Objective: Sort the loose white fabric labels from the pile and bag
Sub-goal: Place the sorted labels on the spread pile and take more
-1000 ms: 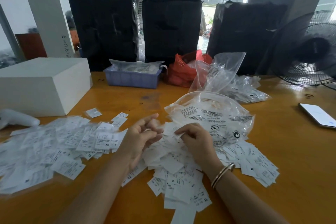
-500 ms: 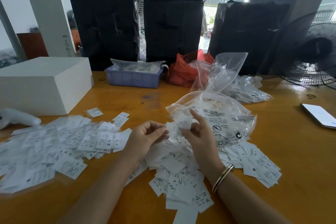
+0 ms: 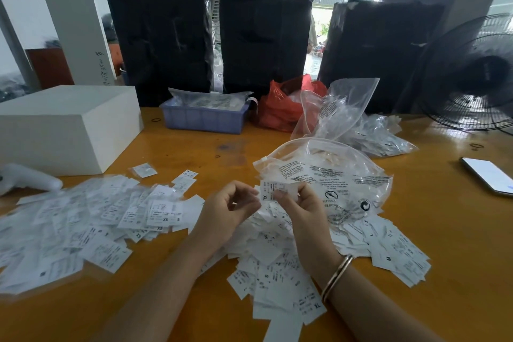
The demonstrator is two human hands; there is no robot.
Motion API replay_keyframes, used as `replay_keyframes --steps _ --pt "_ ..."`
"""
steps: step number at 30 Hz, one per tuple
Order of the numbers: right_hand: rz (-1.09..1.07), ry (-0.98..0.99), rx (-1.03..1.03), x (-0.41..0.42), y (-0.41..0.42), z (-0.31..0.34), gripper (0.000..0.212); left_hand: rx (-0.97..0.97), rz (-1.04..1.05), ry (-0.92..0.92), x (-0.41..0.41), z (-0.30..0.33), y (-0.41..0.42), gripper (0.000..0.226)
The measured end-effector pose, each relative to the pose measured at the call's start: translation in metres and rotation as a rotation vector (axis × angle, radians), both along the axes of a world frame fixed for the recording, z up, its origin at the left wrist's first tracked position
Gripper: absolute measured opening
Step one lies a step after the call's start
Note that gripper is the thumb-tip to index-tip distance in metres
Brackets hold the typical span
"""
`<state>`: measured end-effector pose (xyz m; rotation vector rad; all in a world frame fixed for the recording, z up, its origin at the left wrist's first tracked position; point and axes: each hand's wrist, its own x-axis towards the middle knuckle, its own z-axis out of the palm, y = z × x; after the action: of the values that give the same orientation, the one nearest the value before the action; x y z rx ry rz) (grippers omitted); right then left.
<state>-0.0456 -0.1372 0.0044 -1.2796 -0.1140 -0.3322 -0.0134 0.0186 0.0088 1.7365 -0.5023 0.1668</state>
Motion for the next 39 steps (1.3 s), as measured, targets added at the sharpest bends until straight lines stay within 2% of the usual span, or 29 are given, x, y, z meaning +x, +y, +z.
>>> replay_keyframes --steps 7,14,18,21,29,35,39 --pt "-0.021 0.006 -0.018 0.0001 -0.0024 0.0019 0.014 0.006 0.014 -0.030 0.0011 -0.0011 -0.0004 0.017" --pt "-0.011 -0.025 -0.146 0.0002 -0.0036 0.0004 0.013 -0.050 0.020 -0.026 0.0017 -0.0016 -0.0001 0.018" --pt "-0.034 -0.077 -0.028 0.0013 -0.0045 0.0022 0.013 -0.030 0.009 -0.031 0.0025 -0.0020 -0.0003 0.019" --pt "-0.034 -0.081 -0.063 0.0026 -0.0044 0.0025 0.014 -0.006 -0.002 -0.044 0.0022 -0.0030 -0.0019 0.021" --pt "-0.046 -0.070 -0.354 0.0016 -0.0052 0.0025 0.007 -0.042 0.024 -0.051 0.0025 -0.0026 0.0004 0.017" --pt "-0.178 -0.139 -0.589 -0.0009 -0.0038 0.0049 0.024 -0.066 0.035 -0.015 0.0037 -0.0028 -0.0002 0.017" --pt "-0.190 -0.136 -0.716 -0.0012 -0.0018 0.0026 0.022 -0.028 -0.007 0.010 0.0022 -0.0020 -0.0008 0.011"
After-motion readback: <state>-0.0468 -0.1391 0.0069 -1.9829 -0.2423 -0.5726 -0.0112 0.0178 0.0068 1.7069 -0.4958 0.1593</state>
